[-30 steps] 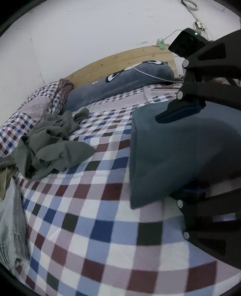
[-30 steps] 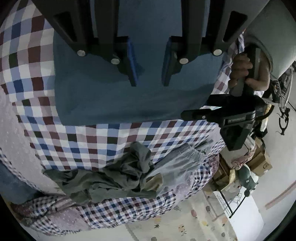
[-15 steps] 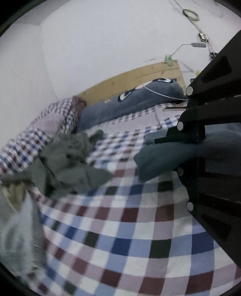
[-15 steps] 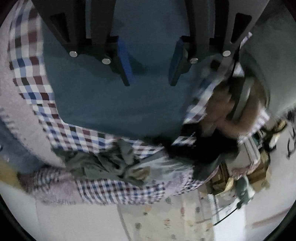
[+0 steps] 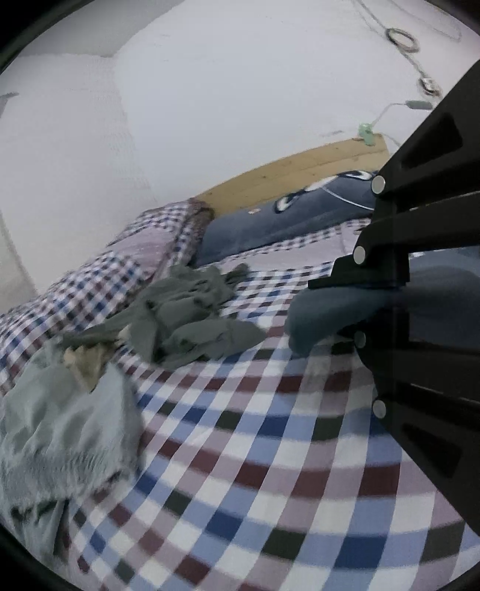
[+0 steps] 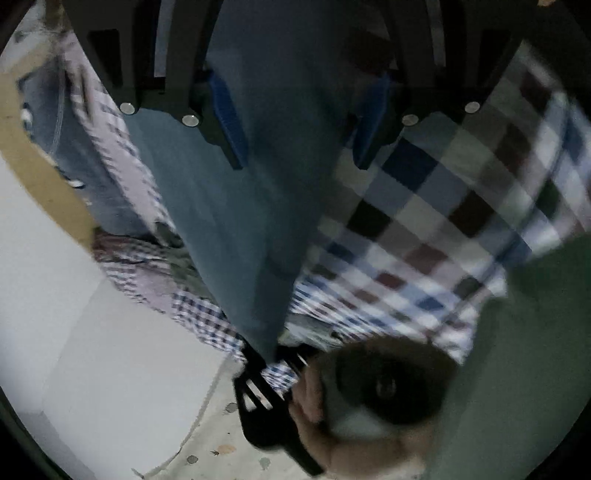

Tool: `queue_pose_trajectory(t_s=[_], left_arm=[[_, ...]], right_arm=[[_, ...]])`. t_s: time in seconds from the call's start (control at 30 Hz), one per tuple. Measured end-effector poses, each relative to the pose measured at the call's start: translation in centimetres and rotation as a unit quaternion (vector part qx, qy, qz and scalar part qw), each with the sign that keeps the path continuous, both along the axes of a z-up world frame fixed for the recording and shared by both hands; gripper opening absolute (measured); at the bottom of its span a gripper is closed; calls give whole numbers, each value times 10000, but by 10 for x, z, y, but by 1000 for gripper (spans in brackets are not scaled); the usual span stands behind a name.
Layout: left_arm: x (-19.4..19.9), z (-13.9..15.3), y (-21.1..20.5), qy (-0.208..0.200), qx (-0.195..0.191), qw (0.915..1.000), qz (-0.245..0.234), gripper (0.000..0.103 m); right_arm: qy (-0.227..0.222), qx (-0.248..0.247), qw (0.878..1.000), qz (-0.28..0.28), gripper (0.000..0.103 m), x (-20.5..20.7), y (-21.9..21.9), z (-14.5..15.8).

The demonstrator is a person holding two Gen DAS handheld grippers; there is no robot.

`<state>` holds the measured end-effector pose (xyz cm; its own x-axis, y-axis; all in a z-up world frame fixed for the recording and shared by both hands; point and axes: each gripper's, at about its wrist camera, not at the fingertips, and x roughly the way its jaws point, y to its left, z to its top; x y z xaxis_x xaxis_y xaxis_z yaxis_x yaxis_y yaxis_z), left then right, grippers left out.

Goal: Fold clothes

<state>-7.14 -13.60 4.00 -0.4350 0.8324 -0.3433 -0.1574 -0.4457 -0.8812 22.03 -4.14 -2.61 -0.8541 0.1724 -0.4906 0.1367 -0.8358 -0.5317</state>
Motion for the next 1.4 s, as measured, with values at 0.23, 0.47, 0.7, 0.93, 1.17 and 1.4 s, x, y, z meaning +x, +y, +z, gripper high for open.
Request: queue_pose_trajectory(t_s=[0.23, 0.47, 0.7, 0.93, 1.17, 1.4], left_arm=[[3, 0, -26, -38, 204, 9994, 289, 4], [10, 9, -54, 58, 359, 9981, 489, 4], [-11, 41, -133, 287, -75, 9963, 806, 4], [23, 76, -338, 567, -566, 9706, 2271, 4], [124, 68, -562, 570, -1415, 9048, 3975, 4], [227, 11, -629, 348, -1239, 8783, 4605, 4]], right_arm=[[46, 539, 9985, -107, 56, 8, -3, -9], [-266, 477, 9981, 280, 12, 4, 1, 9], [-169, -28, 9974, 699, 9, -14, -24, 46], [17, -425, 9871, 1545, 8, -63, -146, 70], [299, -114, 9487, 3146, 7, -70, -324, 79], [226, 435, 8993, 4346, 7, -11, -430, 48]])
